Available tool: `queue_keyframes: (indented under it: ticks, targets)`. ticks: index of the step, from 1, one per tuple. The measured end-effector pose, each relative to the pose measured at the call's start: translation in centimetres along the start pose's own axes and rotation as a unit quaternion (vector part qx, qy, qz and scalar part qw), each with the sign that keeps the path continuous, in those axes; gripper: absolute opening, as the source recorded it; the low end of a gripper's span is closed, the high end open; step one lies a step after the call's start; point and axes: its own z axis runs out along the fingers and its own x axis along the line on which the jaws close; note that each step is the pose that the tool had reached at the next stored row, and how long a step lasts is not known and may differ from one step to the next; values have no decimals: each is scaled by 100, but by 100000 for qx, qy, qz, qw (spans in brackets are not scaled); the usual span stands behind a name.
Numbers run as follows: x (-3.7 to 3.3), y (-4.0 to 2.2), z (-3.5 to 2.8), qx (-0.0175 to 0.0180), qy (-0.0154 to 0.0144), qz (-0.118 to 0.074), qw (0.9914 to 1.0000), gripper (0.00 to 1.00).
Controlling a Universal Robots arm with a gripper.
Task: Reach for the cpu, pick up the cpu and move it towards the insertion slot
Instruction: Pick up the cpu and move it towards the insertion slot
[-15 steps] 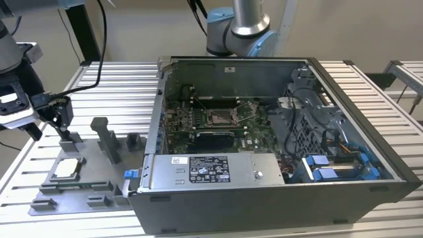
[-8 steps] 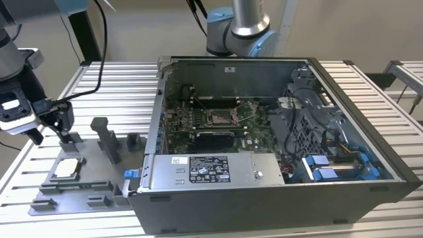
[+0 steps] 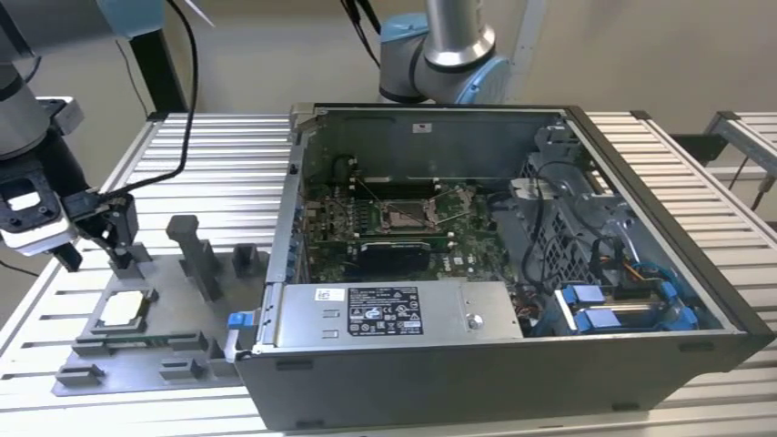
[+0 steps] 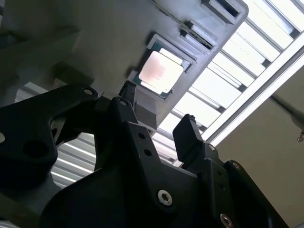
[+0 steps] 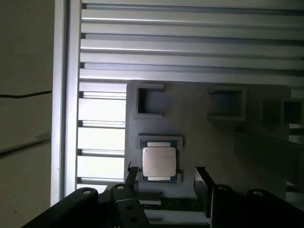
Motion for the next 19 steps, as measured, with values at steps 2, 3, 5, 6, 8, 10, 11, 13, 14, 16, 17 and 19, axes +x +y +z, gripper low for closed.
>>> queue_keyframes:
  ticks: [2, 3, 5, 6, 8, 10, 11, 13, 14, 16, 17, 19]
  targets:
    - [0, -4, 22, 3, 5, -5, 100000, 100]
    - [0, -4, 34, 4, 4, -2, 100000, 100]
    - [0, -7, 62, 2, 0, -3, 100000, 100]
    - [0, -8, 76, 1, 1, -5, 100000, 100]
    - [0, -11, 105, -3, -2, -4, 100000, 100]
    - [0, -20, 131, 2, 1, -12, 100000, 100]
    - [0, -24, 146, -1, -1, -7, 100000, 100]
    - [0, -33, 174, 2, 4, -7, 100000, 100]
    - [1, -35, 190, 0, 1, -4, 100000, 100]
    - [1, -39, 221, 1, 0, 0, 100000, 100]
    - [0, -42, 238, -1, -2, -7, 100000, 100]
    - [1, -44, 271, 1, 0, -3, 100000, 100]
